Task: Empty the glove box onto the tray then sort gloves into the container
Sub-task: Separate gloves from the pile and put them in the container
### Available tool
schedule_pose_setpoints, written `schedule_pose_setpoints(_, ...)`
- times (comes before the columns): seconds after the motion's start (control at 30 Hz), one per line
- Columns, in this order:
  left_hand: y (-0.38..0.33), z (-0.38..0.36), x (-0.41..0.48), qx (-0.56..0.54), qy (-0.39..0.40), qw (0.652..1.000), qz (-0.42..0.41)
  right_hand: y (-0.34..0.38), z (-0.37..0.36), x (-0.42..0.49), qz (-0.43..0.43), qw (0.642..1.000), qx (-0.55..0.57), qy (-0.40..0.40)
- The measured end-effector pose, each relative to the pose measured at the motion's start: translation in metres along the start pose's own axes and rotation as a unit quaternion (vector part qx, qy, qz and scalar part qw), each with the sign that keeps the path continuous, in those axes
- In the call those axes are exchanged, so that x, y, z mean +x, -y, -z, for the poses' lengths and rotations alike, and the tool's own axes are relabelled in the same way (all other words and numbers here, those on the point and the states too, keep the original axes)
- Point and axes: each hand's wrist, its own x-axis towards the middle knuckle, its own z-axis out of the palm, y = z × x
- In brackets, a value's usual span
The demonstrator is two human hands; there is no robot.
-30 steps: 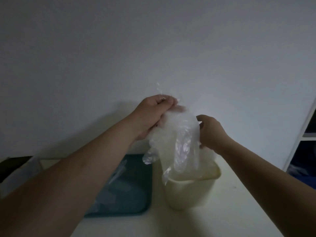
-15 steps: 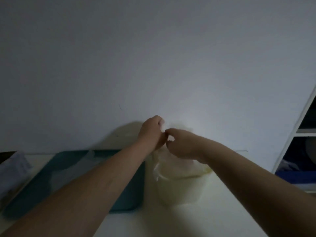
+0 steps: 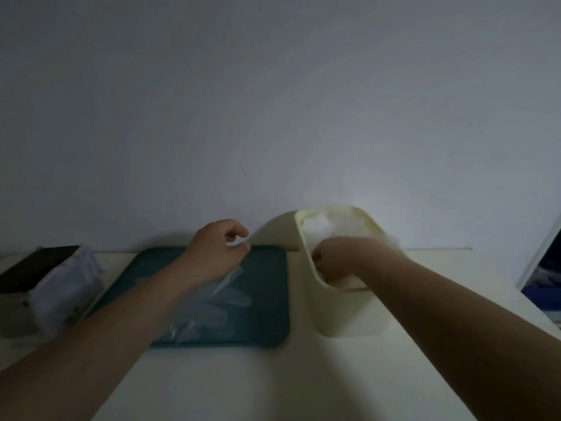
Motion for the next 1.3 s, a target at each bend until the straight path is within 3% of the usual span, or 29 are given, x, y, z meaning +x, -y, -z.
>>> schedule_pose_setpoints(0.17, 0.065, 0.026, -0.033, 0.101, 0.058, 0.992, 0.044, 0.018, 0.044, -0.045, -0.012, 0.992, -0.013, -0.128)
schedule_pose_setpoints(0.23, 0.089, 0.032, -0.045, 0.144, 0.085, 0.984, 0.063, 0.042, 0.053, -0.056, 0.019, 0.977, 0.018, -0.21)
schedule_pose_setpoints(0.3, 0.112, 0.031, -0.055, 0.18, 0.102, 0.975, 0.077, 0.074, 0.049, -0.056, 0.083, 0.963, 0.093, -0.24)
schedule_pose_setpoints(0.4, 0.135, 0.033, -0.069, 0.183, 0.079, 0.976, 0.092, 0.125, 0.025, -0.04, 0.168, 0.951, 0.191, -0.177)
schedule_pose_setpoints(0.57, 0.142, 0.032, -0.072, 0.134, -0.003, 0.989, 0.064, 0.165, -0.026, -0.009, 0.16, 0.949, 0.261, -0.079)
schedule_pose_setpoints(0.8, 0.115, 0.042, -0.062, 0.011, -0.008, 0.995, 0.101, 0.186, -0.055, 0.013, 0.244, 0.93, 0.253, -0.105)
schedule_pose_setpoints(0.9, 0.095, 0.051, -0.057, -0.055, -0.024, 0.993, 0.097, 0.189, -0.056, 0.019, 0.297, 0.881, 0.311, -0.199)
schedule_pose_setpoints(1.03, 0.078, 0.062, -0.055, -0.166, -0.071, 0.98, 0.083, 0.18, -0.053, 0.025, 0.246, 0.823, 0.444, -0.255)
schedule_pose_setpoints(1.17, 0.089, 0.07, -0.052, -0.209, -0.161, 0.957, 0.118, 0.167, -0.048, 0.026, 0.195, 0.728, 0.614, -0.234)
schedule_pose_setpoints(1.3, 0.093, 0.067, -0.058, -0.199, -0.069, 0.969, 0.129, 0.162, -0.044, 0.023, 0.161, 0.643, 0.73, -0.163)
